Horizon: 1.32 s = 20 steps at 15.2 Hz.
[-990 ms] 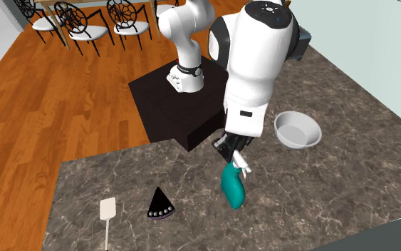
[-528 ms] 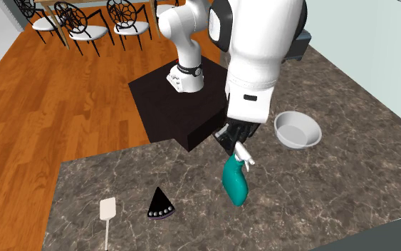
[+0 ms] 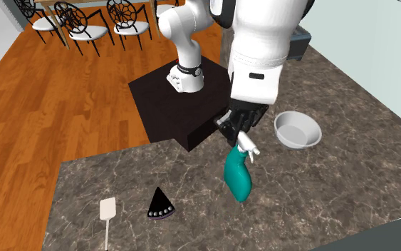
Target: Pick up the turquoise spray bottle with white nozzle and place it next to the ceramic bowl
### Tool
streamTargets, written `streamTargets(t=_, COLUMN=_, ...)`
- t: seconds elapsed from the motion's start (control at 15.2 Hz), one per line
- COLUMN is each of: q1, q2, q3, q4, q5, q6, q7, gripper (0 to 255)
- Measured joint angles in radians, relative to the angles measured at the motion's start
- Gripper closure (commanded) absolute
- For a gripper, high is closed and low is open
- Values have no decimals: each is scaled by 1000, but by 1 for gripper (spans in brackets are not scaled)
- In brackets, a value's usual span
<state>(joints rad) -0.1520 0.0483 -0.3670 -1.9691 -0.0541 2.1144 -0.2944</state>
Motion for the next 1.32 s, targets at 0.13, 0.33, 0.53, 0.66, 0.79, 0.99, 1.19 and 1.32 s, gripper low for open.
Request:
streamTargets(t=0.13, q1=0, q2=-4, q3=-1, q4=24, q5=-1, q6=-28, q7=-2, gripper=255)
streamTargets(t=0.33, q1=1, q2=-13, q3=0, q4=53, q5=-4, q6=-65, q7=-1, gripper=255)
streamTargets(t=0.53, q1=2, q2=-23, q3=1, q4=83, q5=-7, q6=-105, q7=-1, gripper=255)
streamTargets(t=0.66, q1=2, q2=-24, q3=1, q4=111, q5=-6, q6=-133, q7=-1, gripper=255)
streamTargets(t=0.79, q1=3, q2=-28, q3=2, q4=134, q5=-7, q6=-160, q7=-1, gripper=255)
streamTargets(t=0.99, q1=3, q2=-31, q3=2, q4=171, q5=-7, q6=-200, q7=-4, gripper=255)
streamTargets(t=1.19, q1=29, q2=-51, q3=26, q4=138, q5=-20, q6=-190, q7=49, gripper=255)
streamTargets(t=1.32, q1=50, q2=-58, q3=48, q4=110, q5=-28, q6=-173, q7=96, gripper=255)
